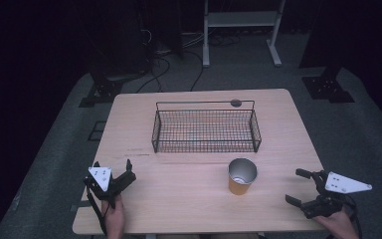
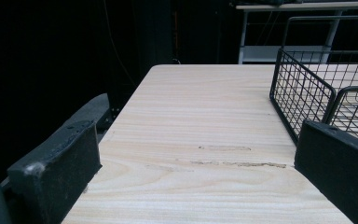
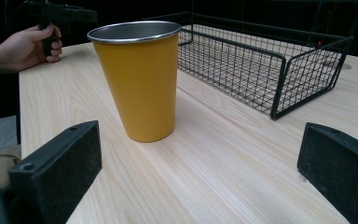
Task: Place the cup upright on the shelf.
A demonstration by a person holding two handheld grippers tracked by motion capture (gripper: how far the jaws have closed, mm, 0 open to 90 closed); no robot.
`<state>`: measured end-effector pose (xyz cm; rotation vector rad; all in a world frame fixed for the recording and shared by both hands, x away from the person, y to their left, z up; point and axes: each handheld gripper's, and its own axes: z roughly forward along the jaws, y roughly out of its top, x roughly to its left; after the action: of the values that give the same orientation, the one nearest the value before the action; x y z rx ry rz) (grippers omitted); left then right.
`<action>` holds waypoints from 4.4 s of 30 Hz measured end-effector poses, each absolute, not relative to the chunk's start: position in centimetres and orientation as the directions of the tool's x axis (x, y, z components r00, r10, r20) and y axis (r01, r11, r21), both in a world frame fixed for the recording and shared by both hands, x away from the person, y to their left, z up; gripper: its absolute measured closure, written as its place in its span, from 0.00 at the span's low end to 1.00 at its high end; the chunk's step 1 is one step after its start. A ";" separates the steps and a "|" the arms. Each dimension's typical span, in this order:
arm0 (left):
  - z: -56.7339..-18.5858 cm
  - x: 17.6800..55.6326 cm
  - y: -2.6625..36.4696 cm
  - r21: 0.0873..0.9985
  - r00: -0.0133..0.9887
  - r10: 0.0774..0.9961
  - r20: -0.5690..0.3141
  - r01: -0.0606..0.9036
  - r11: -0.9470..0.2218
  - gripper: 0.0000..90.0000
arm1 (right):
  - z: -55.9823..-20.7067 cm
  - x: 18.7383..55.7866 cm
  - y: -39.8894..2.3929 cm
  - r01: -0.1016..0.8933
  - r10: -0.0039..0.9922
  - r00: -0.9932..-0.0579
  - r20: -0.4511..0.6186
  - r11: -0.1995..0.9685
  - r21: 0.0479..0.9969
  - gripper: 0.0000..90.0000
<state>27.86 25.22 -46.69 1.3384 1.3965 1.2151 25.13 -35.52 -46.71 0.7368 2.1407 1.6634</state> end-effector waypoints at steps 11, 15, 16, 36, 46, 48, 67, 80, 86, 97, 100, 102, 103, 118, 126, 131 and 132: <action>-46.7 27.9 25.2 0.981 -0.084 0.995 0.053 0.189 -0.036 0.00 | -46.7 25.1 -34.9 0.201 0.568 -0.821 0.057 0.194 0.960 0.00; -46.7 27.8 25.2 0.981 -0.079 0.995 0.055 0.189 -0.039 0.00 | -46.5 25.2 -34.3 0.200 0.556 -0.830 0.053 0.206 0.958 0.00; -46.7 27.8 25.2 0.981 -0.079 0.995 0.055 0.189 -0.039 0.00 | -46.5 25.2 -34.1 0.199 0.553 -0.831 0.053 0.207 0.958 0.00; -46.7 27.8 25.2 0.981 -0.077 0.996 0.055 0.189 -0.039 0.00 | -45.6 25.5 -32.4 0.197 0.520 -0.852 0.056 0.221 0.955 0.00; -46.7 27.8 25.2 0.981 -0.076 0.996 0.055 0.189 -0.040 0.00 | -45.2 25.8 -31.4 0.200 0.509 -0.859 0.051 0.242 0.949 0.00; -46.7 27.8 25.2 0.981 -0.076 0.996 0.055 0.189 -0.040 0.00 | -45.1 25.9 -31.3 0.197 0.506 -0.861 0.050 0.243 0.950 0.00; -46.7 27.8 25.2 0.981 -0.076 0.996 0.055 0.189 -0.040 0.00 | -44.5 26.9 -28.7 0.208 0.475 -0.878 0.055 0.278 0.938 0.00; -46.7 27.8 25.2 0.981 -0.077 0.996 0.054 0.188 -0.039 0.00 | -44.2 27.6 -26.8 0.233 0.461 -0.884 0.075 0.297 0.926 0.00; -46.7 27.8 25.2 0.981 -0.077 0.996 0.053 0.188 -0.038 0.00 | -44.3 28.1 -26.0 0.243 0.460 -0.884 0.080 0.308 0.920 0.00; -46.7 27.8 25.2 0.981 -0.076 0.996 0.053 0.188 -0.038 0.00 | -44.2 29.6 -24.0 0.248 0.453 -0.889 0.069 0.349 0.904 0.00; -46.7 27.8 25.2 0.981 -0.076 0.996 0.053 0.188 -0.038 0.00 | -44.3 29.7 -23.3 0.246 0.442 -0.894 0.069 0.356 0.901 0.00; -46.7 27.8 25.2 0.981 -0.077 0.996 0.055 0.188 -0.040 0.00 | -44.3 29.8 -23.0 0.246 0.441 -0.895 0.068 0.359 0.900 0.00; -46.7 27.8 25.2 0.981 -0.077 0.996 0.055 0.188 -0.040 0.00 | -44.3 29.8 -22.9 0.248 0.441 -0.895 0.071 0.359 0.900 0.00; -46.7 27.8 25.3 0.982 -0.076 0.996 0.048 0.188 -0.033 0.00 | -43.5 30.6 -22.0 0.258 0.424 -0.902 0.080 0.381 0.888 0.10; -46.7 27.8 25.4 0.982 -0.076 0.996 0.046 0.189 -0.031 0.00 | -43.6 30.7 -22.0 0.265 0.436 -0.896 0.084 0.374 0.889 0.10; -46.7 27.8 25.4 0.982 -0.077 0.996 0.046 0.188 -0.030 0.00 | -43.5 30.9 -22.0 0.277 0.425 -0.899 0.109 0.358 0.892 0.10; -46.7 27.8 25.4 0.982 -0.077 0.996 0.046 0.188 -0.031 0.00 | -43.4 30.9 -22.0 0.276 0.422 -0.900 0.112 0.351 0.895 0.10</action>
<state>27.82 25.38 -46.69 1.3373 1.3904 1.2030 30.88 -22.02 -43.36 0.6411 2.4659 1.5901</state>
